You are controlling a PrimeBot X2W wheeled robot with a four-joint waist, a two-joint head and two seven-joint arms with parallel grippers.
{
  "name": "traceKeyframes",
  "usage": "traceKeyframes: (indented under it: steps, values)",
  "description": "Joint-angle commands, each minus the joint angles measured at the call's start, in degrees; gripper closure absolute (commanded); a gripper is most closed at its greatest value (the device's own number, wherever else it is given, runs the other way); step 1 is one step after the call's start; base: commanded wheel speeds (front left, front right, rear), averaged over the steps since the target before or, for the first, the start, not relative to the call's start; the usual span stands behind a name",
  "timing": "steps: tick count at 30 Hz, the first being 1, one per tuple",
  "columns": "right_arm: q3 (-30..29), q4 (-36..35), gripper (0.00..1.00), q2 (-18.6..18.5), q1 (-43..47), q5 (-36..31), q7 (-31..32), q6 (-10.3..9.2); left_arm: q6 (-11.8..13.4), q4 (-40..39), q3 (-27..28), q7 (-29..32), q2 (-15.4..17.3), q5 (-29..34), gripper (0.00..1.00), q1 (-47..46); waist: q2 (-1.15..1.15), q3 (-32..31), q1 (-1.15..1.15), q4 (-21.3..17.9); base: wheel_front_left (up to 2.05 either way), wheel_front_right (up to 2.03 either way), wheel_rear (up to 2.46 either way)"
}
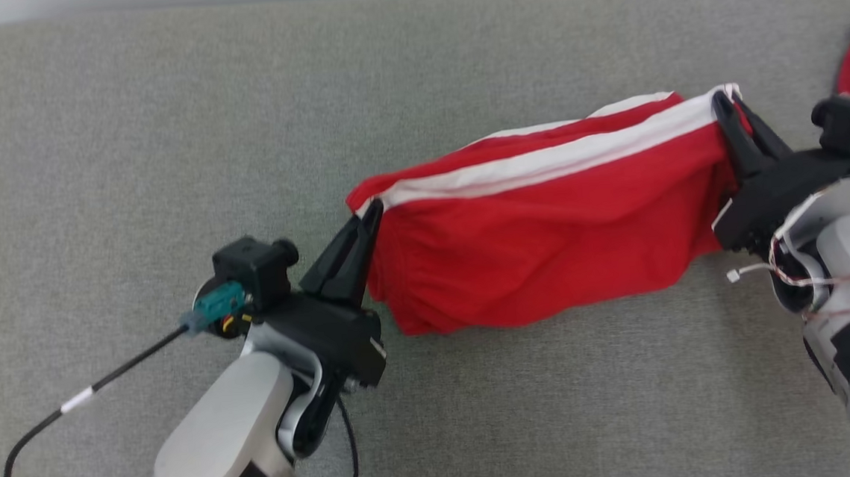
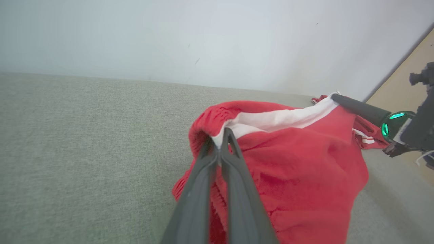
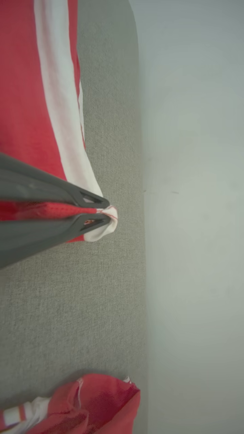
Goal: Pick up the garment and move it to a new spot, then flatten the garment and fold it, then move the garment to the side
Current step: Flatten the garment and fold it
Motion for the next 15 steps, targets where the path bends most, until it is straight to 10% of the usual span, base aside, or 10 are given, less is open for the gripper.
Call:
traceKeyframes:
  steps: [1, 10, 14, 15]
  values:
    - [0.91, 2.31, 1.0, 0.22, -2.0, -0.05, -0.49, -0.18, -0.06, 1.21, 0.12, -0.15, -0.61, 0.15, 1.0, -1.55, -0.01, 2.05, -0.02, 1.11, 0.0, 0.0, 0.0]
    - [5.91, 12.43, 1.0, 1.84, -8.9, 1.8, -4.56, -0.18, 0.0, 5.65, -0.48, -0.16, -2.47, 0.44, 1.0, -4.86, -0.01, 3.02, -0.02, 1.46, 0.0, 0.0, 0.0]
    - [8.18, 14.63, 0.54, 2.28, -10.04, 2.54, -6.05, -0.18, 0.0, 6.42, 0.62, -0.16, -2.78, 1.38, 1.0, -3.92, -0.01, 2.42, -0.02, 1.14, 0.0, 0.0, 0.0]
    - [8.43, 15.22, 0.02, 2.32, -10.12, 3.03, -6.39, -0.18, 0.0, 6.66, 0.74, -0.16, -2.8, 1.77, 0.74, -3.66, -0.01, 2.14, -0.02, 1.1, 0.0, 0.0, 0.0]
